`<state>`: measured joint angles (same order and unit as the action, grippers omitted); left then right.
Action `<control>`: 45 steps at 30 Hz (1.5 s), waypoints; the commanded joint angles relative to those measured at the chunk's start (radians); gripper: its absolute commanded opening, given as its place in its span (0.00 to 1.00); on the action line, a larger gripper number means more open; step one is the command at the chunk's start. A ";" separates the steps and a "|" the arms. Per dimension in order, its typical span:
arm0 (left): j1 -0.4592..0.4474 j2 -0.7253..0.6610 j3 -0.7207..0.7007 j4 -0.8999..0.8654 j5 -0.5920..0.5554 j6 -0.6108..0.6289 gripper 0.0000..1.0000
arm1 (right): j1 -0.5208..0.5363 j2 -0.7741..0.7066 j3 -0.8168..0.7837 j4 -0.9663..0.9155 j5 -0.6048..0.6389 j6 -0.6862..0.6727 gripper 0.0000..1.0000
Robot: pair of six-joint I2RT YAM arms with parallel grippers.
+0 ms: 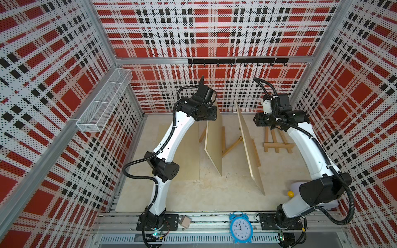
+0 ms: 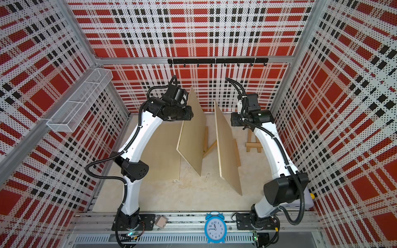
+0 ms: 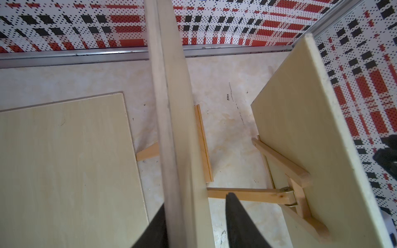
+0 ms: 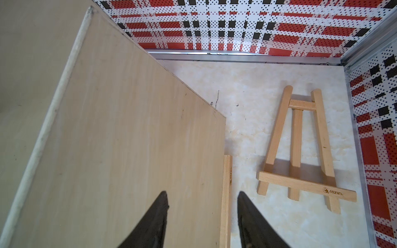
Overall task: Disassemble the easel
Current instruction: Pick up the drawing board from the easel.
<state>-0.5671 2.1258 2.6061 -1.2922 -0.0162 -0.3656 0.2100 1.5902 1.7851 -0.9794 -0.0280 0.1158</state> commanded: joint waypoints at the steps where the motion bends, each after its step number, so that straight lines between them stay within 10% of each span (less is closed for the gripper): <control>1: 0.009 -0.004 0.043 -0.012 -0.031 0.029 0.41 | 0.003 -0.020 0.019 0.024 -0.022 0.001 0.54; 45: -0.013 0.106 0.145 -0.117 -0.069 -0.001 0.31 | -0.003 0.111 0.104 0.032 -0.065 -0.019 0.54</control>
<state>-0.5697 2.2120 2.7403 -1.3849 -0.0624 -0.3557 0.2100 1.6920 1.8591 -0.9501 -0.0868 0.1261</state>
